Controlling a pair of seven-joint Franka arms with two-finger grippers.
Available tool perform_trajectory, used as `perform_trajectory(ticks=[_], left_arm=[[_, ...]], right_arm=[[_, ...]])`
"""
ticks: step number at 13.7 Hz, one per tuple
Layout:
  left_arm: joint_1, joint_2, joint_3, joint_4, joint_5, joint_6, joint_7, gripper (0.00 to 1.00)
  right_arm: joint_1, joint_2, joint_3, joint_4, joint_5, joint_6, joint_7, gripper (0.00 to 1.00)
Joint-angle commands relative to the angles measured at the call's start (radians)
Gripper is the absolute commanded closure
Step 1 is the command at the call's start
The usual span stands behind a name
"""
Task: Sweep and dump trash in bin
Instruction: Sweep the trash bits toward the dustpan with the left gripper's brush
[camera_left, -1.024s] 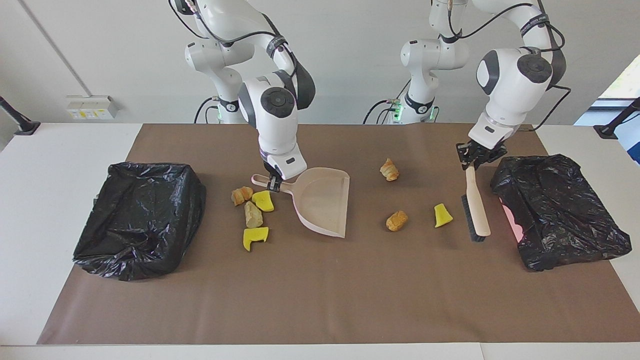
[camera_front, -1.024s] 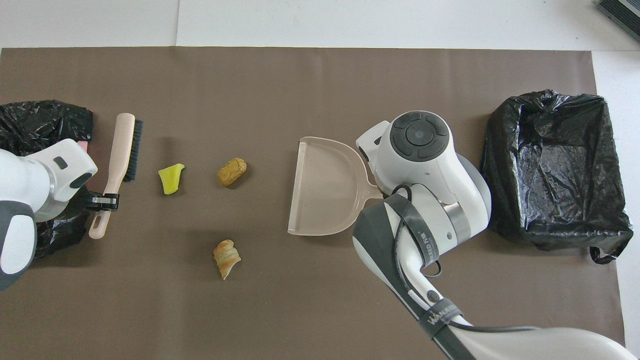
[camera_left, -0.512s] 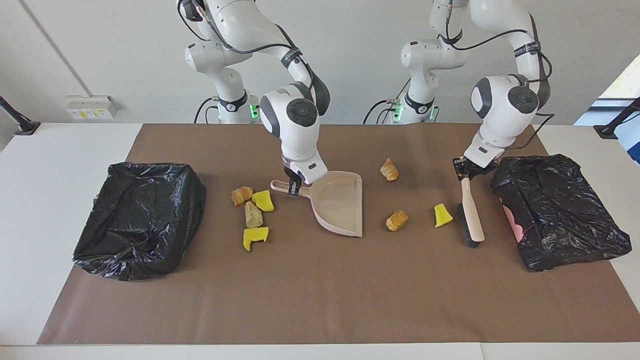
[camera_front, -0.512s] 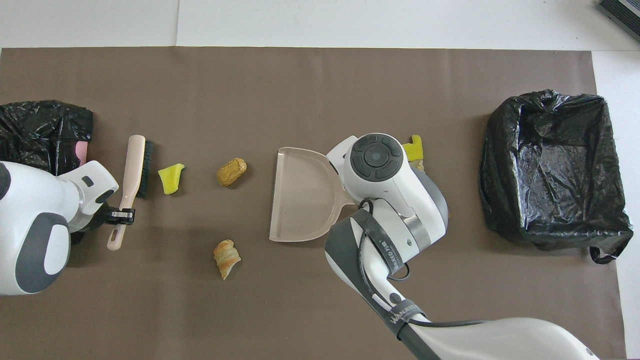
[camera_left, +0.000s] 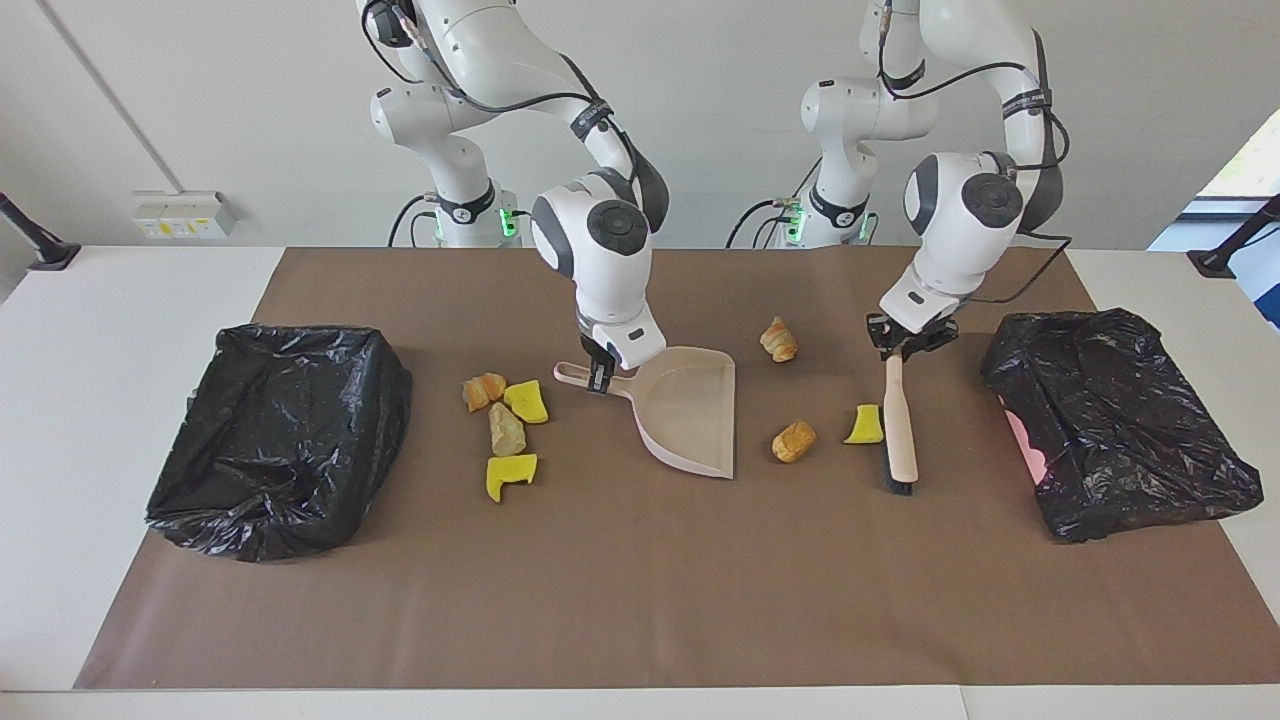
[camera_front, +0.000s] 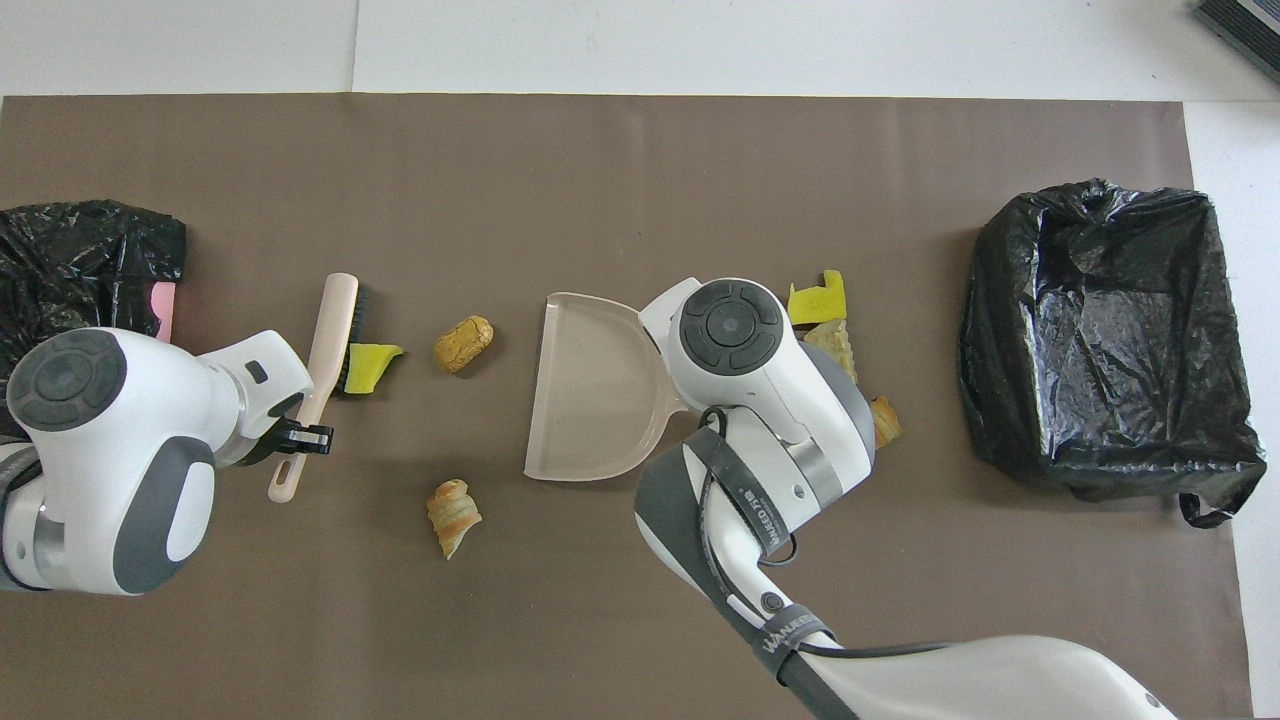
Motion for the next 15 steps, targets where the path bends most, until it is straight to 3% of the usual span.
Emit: perform_trajectory(ticks=[1, 9, 15], left_arm=[[-0.098, 0.016, 0.009, -0.018, 0.011, 0.031, -0.060, 1.00], [-0.337, -0.004, 0.006, -0.024, -0.030, 0.022, -0.198, 1.00], [-0.439, -0.015, 0.003, -0.009, -0.044, -0.024, -0.315, 1.00]], right_arm=[[0.008, -0.001, -0.002, -0.003, 0.018, 0.021, 0.024, 1.00], [0.008, -0.001, -0.002, -0.003, 0.007, 0.002, 0.032, 1.00], [0.008, -0.003, 0.000, -0.003, 0.007, 0.004, 0.032, 1.00]])
